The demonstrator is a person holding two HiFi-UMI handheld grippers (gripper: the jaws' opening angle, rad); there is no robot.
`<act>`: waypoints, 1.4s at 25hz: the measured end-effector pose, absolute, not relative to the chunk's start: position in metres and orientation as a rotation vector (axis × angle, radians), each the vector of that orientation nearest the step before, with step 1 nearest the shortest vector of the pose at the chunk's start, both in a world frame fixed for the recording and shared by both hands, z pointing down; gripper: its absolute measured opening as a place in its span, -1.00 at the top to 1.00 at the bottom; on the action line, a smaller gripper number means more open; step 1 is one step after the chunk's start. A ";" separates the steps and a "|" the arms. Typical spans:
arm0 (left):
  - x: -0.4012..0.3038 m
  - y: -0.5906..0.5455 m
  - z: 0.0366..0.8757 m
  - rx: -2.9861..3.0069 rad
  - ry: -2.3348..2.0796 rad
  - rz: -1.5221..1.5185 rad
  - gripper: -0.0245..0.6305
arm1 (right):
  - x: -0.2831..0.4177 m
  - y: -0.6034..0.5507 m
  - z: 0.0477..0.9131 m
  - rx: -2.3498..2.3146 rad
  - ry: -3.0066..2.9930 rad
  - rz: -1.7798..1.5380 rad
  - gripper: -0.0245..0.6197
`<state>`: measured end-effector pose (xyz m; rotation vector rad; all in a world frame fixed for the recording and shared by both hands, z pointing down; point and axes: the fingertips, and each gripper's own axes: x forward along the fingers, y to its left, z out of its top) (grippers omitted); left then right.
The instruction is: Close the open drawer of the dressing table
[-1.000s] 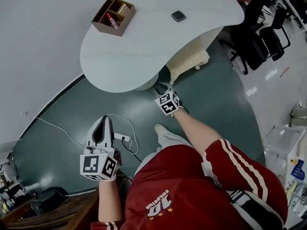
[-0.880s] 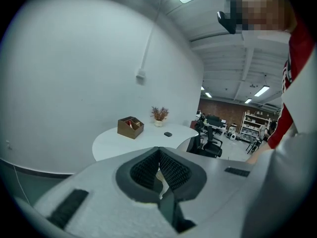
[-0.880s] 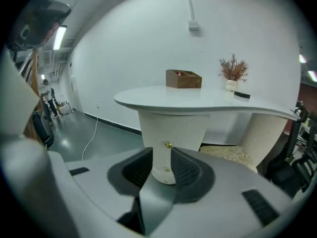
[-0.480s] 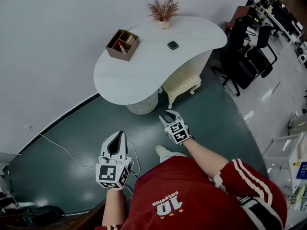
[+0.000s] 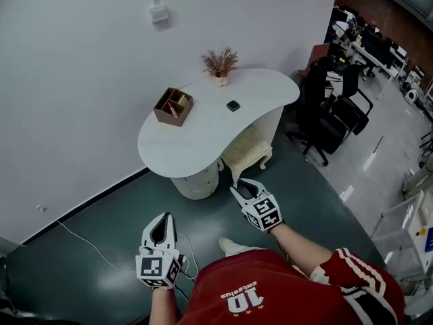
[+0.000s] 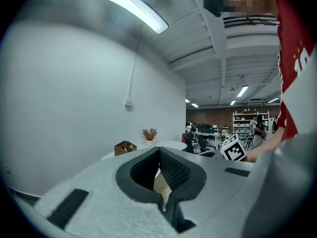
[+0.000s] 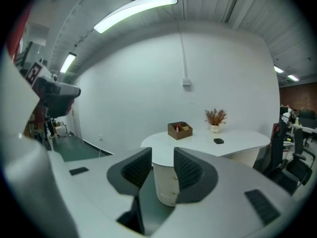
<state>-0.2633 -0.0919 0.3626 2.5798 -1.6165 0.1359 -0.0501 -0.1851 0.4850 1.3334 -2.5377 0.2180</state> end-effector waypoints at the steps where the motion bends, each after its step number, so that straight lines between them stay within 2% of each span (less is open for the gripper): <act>1: -0.263 -0.088 0.356 2.588 -1.623 0.113 0.93 | -0.048 -0.180 0.470 1.342 -2.555 0.217 0.53; 11: -0.268 -0.026 0.278 2.665 -1.701 -0.128 0.93 | -0.048 -0.104 0.330 1.315 -2.712 0.038 0.55; 16: -0.264 -0.008 0.265 2.702 -1.694 -0.170 0.93 | -0.040 -0.073 0.278 1.375 -2.761 -0.058 0.57; 26: -0.257 0.006 0.274 2.696 -1.657 -0.212 0.93 | -0.021 -0.038 0.267 1.475 -2.774 -0.075 0.76; 31: -0.253 0.009 0.273 2.689 -1.650 -0.211 0.93 | -0.020 -0.028 0.266 1.466 -2.808 -0.095 0.79; 35: -0.252 0.015 0.274 2.705 -1.644 -0.239 0.93 | -0.023 -0.022 0.265 1.456 -2.843 -0.101 0.91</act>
